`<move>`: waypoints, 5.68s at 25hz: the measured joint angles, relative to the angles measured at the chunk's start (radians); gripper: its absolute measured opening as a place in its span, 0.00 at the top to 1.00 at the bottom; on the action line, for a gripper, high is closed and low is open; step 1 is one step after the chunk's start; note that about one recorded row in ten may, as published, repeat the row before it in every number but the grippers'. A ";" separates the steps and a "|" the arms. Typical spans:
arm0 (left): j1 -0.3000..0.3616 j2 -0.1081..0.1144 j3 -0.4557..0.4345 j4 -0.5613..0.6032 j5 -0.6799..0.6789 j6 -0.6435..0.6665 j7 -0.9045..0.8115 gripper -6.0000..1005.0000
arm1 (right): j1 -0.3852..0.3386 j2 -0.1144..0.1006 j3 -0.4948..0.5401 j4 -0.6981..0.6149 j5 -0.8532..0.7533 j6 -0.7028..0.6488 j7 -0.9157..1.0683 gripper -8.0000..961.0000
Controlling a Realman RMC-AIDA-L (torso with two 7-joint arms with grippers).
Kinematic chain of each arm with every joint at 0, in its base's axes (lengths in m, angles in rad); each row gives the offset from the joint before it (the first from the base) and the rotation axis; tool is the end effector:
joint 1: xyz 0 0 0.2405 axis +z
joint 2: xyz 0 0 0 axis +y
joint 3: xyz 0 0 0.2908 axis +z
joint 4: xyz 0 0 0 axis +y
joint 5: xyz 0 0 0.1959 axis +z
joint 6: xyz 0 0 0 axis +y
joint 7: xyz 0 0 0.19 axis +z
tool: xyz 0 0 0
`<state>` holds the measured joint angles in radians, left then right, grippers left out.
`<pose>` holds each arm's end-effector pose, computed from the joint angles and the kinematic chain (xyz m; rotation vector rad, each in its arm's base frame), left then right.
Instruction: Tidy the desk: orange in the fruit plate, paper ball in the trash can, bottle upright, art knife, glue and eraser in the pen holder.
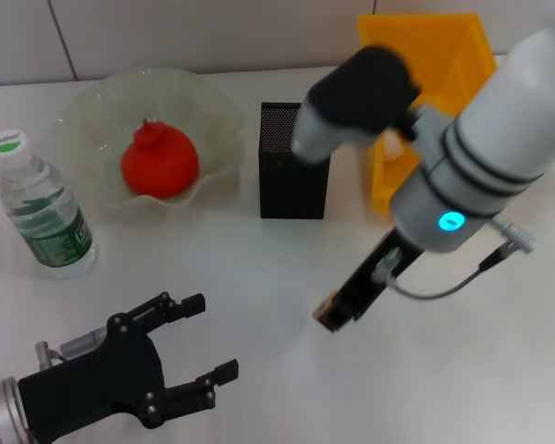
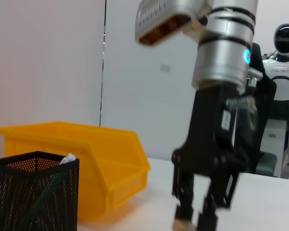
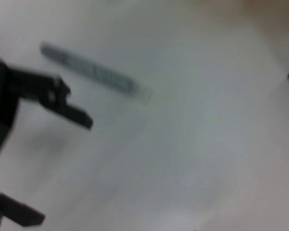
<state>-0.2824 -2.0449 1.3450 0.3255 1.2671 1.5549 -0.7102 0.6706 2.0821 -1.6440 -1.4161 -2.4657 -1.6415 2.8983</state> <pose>-0.2849 0.2441 -0.1038 -2.6592 -0.2998 -0.9590 0.1757 0.3288 -0.1002 -2.6854 1.0467 -0.5851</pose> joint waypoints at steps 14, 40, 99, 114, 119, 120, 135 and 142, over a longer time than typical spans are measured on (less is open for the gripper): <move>-0.008 -0.015 0.005 0.000 0.000 0.012 -0.011 0.17 | -0.019 -0.009 0.405 -0.263 -0.023 -0.084 -0.140 0.59; -0.033 -0.018 0.002 0.006 0.000 0.067 -0.064 0.17 | 0.141 -0.004 0.255 0.039 -0.170 0.254 -0.178 0.53; 0.199 -0.021 -0.034 1.105 0.519 -0.112 -0.904 0.17 | -0.550 -0.032 0.752 0.676 0.987 -0.180 -1.863 0.13; -0.090 -0.027 0.237 1.327 1.181 -0.028 -1.601 0.17 | -0.501 -0.015 0.810 0.833 0.738 -0.173 -2.008 0.13; -0.138 -0.028 0.291 1.301 1.276 -0.024 -1.668 0.18 | -0.501 -0.015 0.810 0.844 0.732 -0.161 -2.031 0.13; -0.143 -0.029 0.305 1.300 1.287 -0.024 -1.678 0.18 | -0.501 -0.014 0.810 0.845 0.731 -0.161 -2.035 0.13; -0.163 -0.033 0.373 1.244 1.356 -0.048 -1.710 0.23 | -0.460 -0.007 0.804 0.889 0.698 -0.151 -2.047 0.13; -0.195 -0.034 0.376 1.214 1.416 -0.034 -1.676 0.27 | -0.453 -0.007 0.806 0.890 0.692 -0.149 -2.047 0.12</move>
<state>-0.4773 -2.0786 1.7208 1.5391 2.6832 1.5206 -2.3860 0.2173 2.0755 -0.8378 -0.5261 -1.7734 -1.7909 0.8513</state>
